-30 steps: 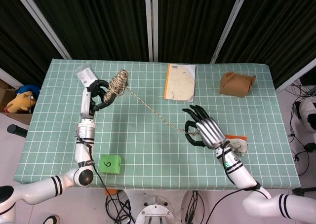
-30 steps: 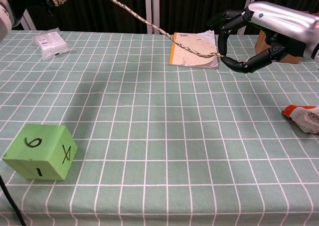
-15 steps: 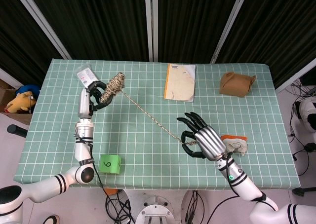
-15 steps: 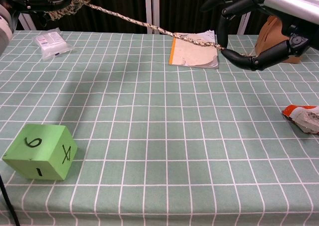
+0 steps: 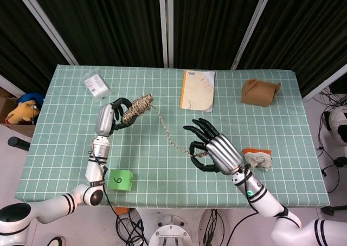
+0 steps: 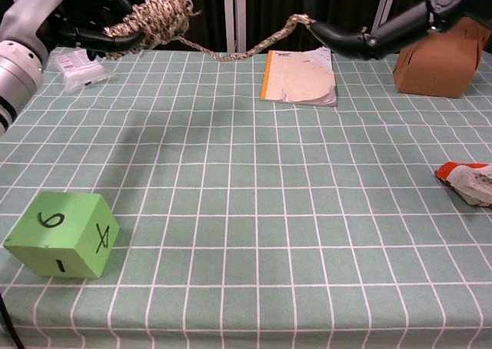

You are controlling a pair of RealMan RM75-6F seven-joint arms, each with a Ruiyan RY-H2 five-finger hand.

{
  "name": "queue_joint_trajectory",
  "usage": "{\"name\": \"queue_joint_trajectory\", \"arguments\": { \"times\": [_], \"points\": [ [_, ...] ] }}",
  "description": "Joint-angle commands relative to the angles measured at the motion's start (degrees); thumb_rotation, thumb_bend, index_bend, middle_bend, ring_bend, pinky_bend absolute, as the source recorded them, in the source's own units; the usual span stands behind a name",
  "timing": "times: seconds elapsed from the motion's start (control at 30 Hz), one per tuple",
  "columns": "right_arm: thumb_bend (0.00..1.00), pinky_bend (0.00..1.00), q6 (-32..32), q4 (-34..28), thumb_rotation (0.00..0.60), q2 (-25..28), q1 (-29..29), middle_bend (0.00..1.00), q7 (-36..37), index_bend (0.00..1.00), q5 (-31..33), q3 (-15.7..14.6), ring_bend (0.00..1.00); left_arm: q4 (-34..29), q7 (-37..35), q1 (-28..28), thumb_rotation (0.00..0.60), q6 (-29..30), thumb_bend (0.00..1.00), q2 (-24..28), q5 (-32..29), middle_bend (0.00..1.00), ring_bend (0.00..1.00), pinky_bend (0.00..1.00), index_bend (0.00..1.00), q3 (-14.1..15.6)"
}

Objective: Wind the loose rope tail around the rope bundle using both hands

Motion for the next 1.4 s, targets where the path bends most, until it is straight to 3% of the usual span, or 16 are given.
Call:
{"name": "queue_joint_trajectory", "arguments": {
  "times": [0.03, 0.27, 0.53, 0.77, 1.03, 1.17, 1.4],
  "points": [
    [0.61, 0.0, -3.3, -1.4, 0.6, -0.3, 3.4, 0.16, -1.6, 0.97, 1.3, 3.3, 0.0, 0.9, -1.1, -0.5, 0.6, 0.0, 0.48, -0.1, 4.5, 0.76, 0.73, 0.76, 0.76, 3.2],
    [0.6, 0.0, -10.8, -4.0, 0.6, -1.9, 9.9, 0.16, -5.9, 0.98, 8.0, 7.9, 0.0, -0.9, -3.8, -0.7, 0.6, -0.2, 0.48, -0.8, 5.7, 0.77, 0.73, 0.76, 0.76, 3.2],
    [0.6, 0.0, -15.7, -2.2, 0.6, -7.5, 16.6, 0.16, -10.6, 0.98, 19.2, 11.9, 0.0, -5.1, -6.2, -0.5, 0.6, -0.5, 0.48, -0.1, 5.5, 0.77, 0.73, 0.76, 0.76, 2.0],
    [0.61, 0.0, -14.3, 1.3, 0.6, -12.0, 20.3, 0.16, -11.2, 0.98, 25.2, 15.5, 0.0, -7.2, -9.0, 0.2, 0.6, 0.7, 0.48, 1.0, 7.7, 0.77, 0.73, 0.76, 0.76, 2.7],
    [0.61, 0.0, -10.1, 6.4, 0.6, -15.7, 20.3, 0.16, -4.0, 0.98, 30.5, 19.9, 0.0, -7.6, -15.5, 0.9, 0.6, 2.5, 0.48, 2.0, 11.6, 0.77, 0.73, 0.76, 0.76, 4.7],
    [0.61, 0.0, -10.7, 8.1, 0.6, -15.7, 20.3, 0.16, -2.1, 0.98, 34.0, 20.6, 0.0, -7.9, -19.5, 1.1, 0.6, 3.2, 0.48, 2.4, 13.3, 0.77, 0.73, 0.76, 0.76, 5.4],
    [0.62, 0.0, -9.7, 10.4, 0.6, -15.4, 19.7, 0.16, 0.8, 0.98, 34.5, 21.5, 0.0, -8.6, -26.9, 1.0, 0.6, 2.9, 0.48, 3.7, 15.2, 0.77, 0.73, 0.76, 0.76, 6.9]
  ]
}}
